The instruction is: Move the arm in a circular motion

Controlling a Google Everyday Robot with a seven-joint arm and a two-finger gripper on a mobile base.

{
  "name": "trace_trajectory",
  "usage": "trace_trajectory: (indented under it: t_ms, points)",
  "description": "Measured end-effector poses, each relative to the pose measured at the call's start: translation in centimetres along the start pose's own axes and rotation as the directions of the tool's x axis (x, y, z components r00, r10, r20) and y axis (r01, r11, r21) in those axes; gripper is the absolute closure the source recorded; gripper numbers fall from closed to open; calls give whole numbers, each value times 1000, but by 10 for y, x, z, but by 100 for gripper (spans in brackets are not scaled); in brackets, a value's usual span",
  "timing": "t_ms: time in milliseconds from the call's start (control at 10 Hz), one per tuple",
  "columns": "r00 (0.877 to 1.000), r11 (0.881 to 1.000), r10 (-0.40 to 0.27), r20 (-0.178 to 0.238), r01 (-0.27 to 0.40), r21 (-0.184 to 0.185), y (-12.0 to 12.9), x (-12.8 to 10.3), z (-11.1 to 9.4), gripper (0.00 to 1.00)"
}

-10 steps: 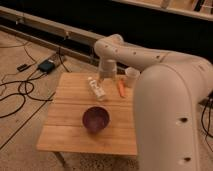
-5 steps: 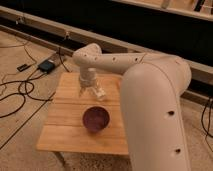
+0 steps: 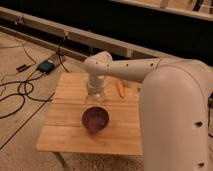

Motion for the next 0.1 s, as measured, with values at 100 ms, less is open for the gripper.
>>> trace_trajectory:
  t_ms: [100]
  points:
    - [1000,1000,3,-2,-3,4,-3,1,0,35]
